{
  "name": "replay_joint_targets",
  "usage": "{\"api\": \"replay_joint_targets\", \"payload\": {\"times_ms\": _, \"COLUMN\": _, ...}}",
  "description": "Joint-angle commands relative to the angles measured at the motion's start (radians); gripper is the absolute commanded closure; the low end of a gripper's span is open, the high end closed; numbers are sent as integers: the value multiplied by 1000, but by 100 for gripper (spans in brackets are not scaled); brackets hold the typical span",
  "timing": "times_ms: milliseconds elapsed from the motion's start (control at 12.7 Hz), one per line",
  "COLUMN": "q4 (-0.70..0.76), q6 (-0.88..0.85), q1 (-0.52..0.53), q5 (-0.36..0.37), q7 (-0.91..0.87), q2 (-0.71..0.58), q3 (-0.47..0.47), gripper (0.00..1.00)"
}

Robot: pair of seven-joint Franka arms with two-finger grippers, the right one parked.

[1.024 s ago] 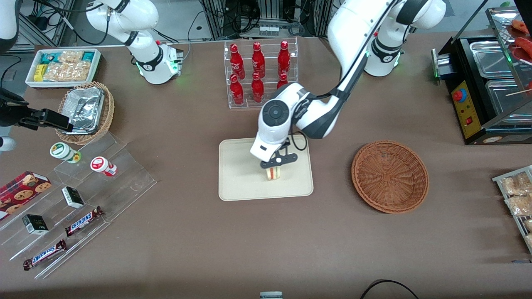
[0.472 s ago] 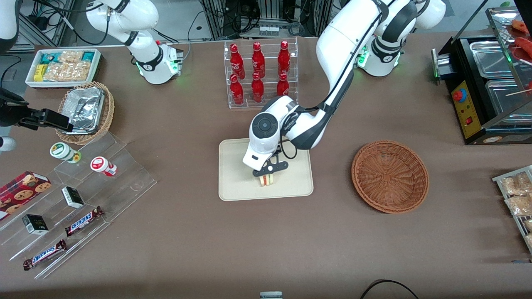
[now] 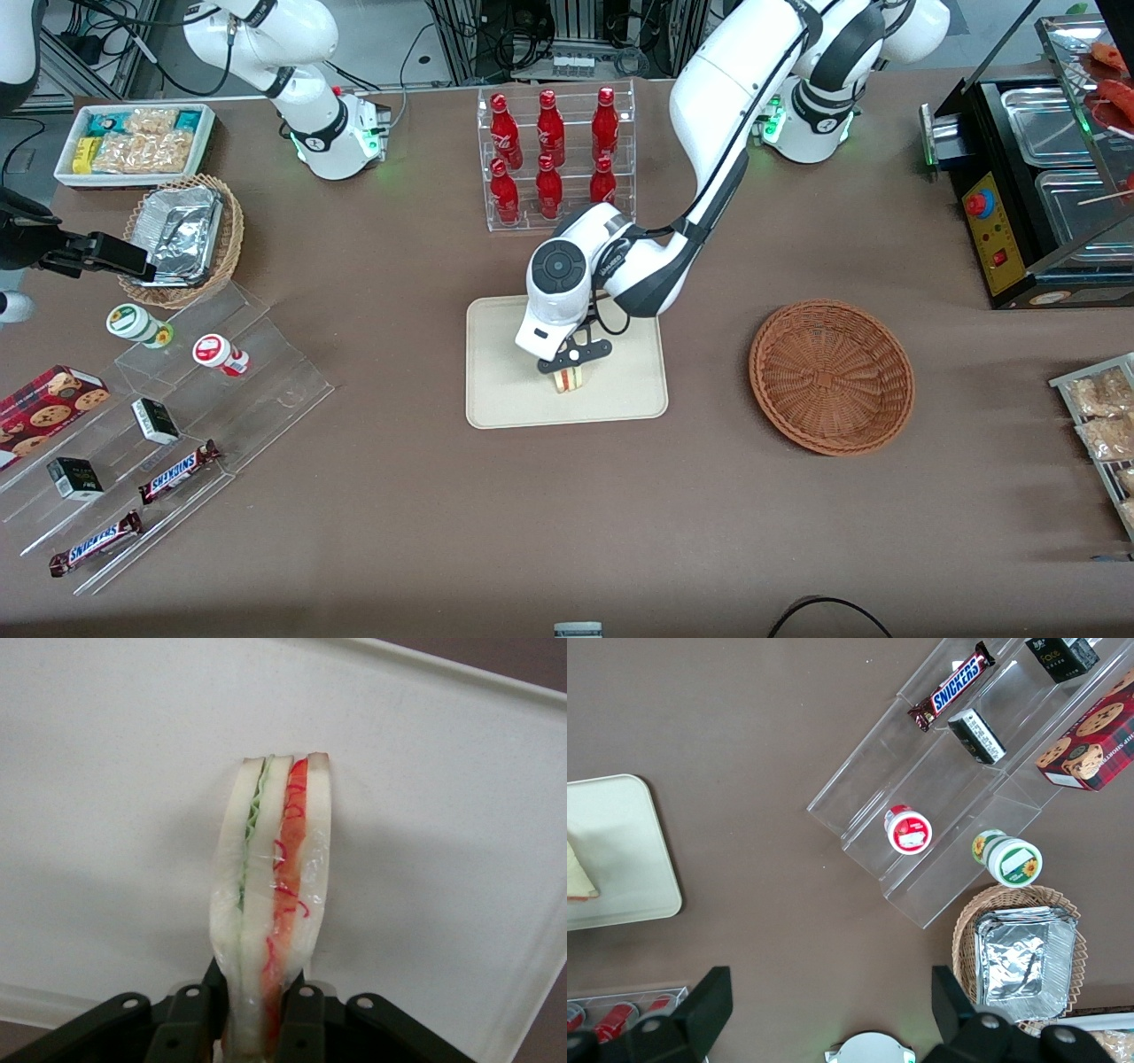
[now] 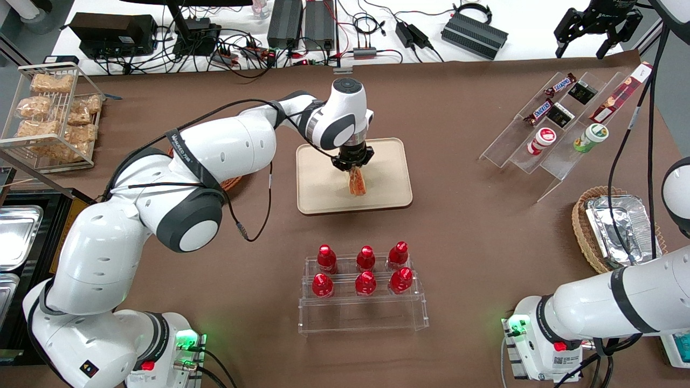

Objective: Place sandwich from basket to tray
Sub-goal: 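Lower the sandwich onto the tray and open the left gripper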

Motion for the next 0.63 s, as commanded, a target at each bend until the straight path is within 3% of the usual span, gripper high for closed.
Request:
{"api": "replay_joint_targets", "payload": {"times_ms": 0, "q4": 40, "q6": -23, "q1": -15, "q5": 15, "q7": -25, "q2": 12, "q3": 15, "gripper": 0}}
{"api": "replay_joint_targets", "payload": {"times_ms": 551, "q4": 40, "q6": -98, "q1": 16, "q5": 15, "q7": -9, "q2": -152, "q3": 18, "gripper": 0}}
